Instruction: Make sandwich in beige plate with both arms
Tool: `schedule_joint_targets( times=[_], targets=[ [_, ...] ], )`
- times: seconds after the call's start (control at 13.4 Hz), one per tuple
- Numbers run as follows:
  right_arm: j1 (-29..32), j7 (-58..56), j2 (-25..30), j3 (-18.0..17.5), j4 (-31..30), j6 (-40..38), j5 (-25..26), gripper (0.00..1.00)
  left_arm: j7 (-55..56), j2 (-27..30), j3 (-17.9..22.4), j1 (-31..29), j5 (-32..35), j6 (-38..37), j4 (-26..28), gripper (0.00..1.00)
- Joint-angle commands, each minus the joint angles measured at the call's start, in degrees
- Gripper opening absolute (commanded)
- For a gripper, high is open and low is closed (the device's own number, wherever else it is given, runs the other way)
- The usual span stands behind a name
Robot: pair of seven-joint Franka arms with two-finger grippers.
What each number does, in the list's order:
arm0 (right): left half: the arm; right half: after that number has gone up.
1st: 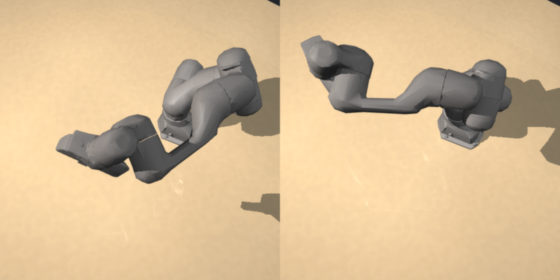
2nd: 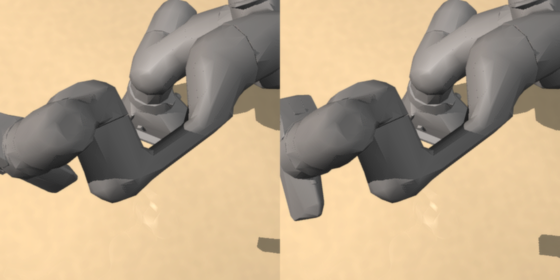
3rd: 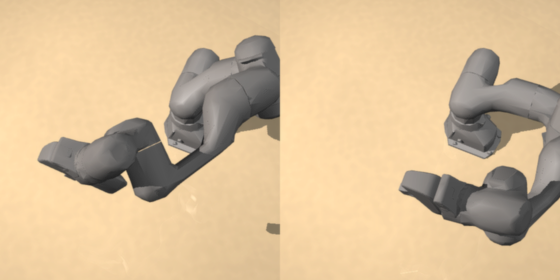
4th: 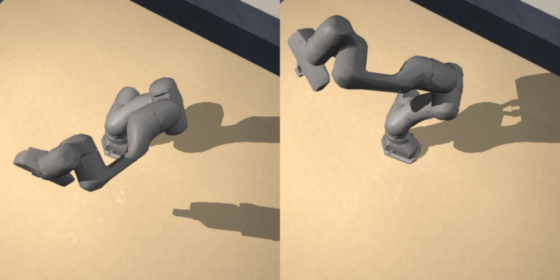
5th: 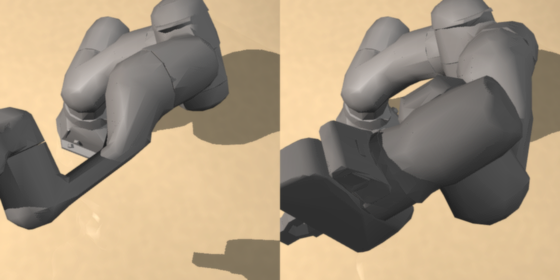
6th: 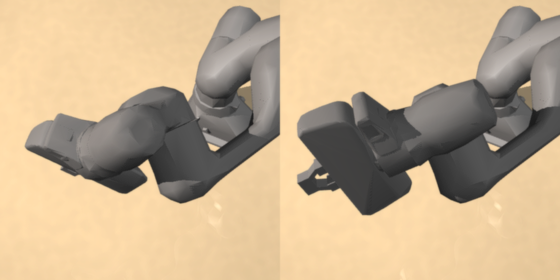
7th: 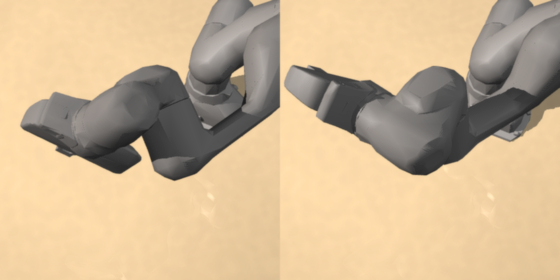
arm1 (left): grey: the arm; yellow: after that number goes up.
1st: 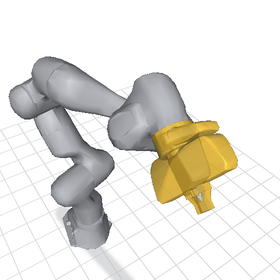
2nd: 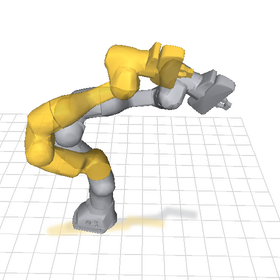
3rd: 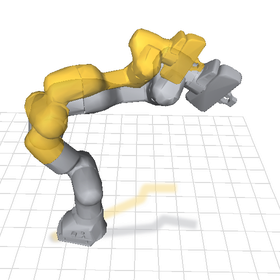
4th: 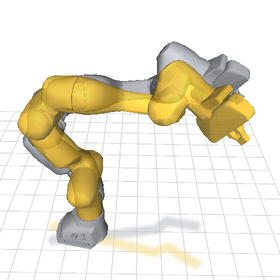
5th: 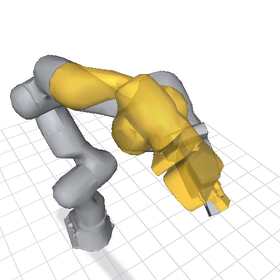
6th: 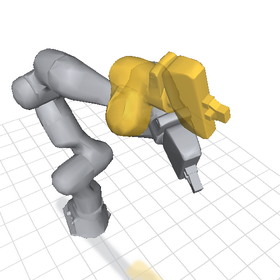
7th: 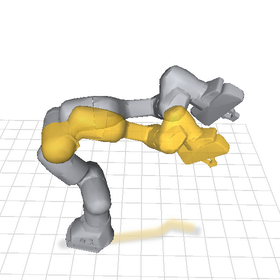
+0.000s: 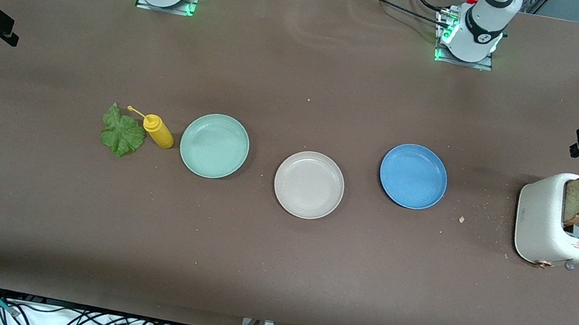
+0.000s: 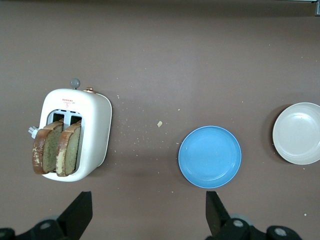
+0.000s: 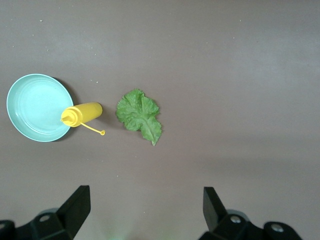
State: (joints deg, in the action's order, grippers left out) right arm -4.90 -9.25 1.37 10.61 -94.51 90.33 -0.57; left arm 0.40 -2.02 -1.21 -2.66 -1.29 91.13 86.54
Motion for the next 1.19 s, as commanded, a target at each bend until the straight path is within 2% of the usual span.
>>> schedule_joint_targets(
  times=[0.0,1.12],
  targets=[
    [-0.3,0.9,-0.4,0.1,1.4,-1.4,0.5,1.00,-1.2,-0.4,-0.5,-0.2,1.6,-0.1,-1.2,1.00],
    [-0.2,0.6,-0.8,0.3,2.1,-1.6,0.7,1.00,-1.2,-0.7,-0.5,-0.1,1.6,0.6,-0.9,1.00]
  ],
)
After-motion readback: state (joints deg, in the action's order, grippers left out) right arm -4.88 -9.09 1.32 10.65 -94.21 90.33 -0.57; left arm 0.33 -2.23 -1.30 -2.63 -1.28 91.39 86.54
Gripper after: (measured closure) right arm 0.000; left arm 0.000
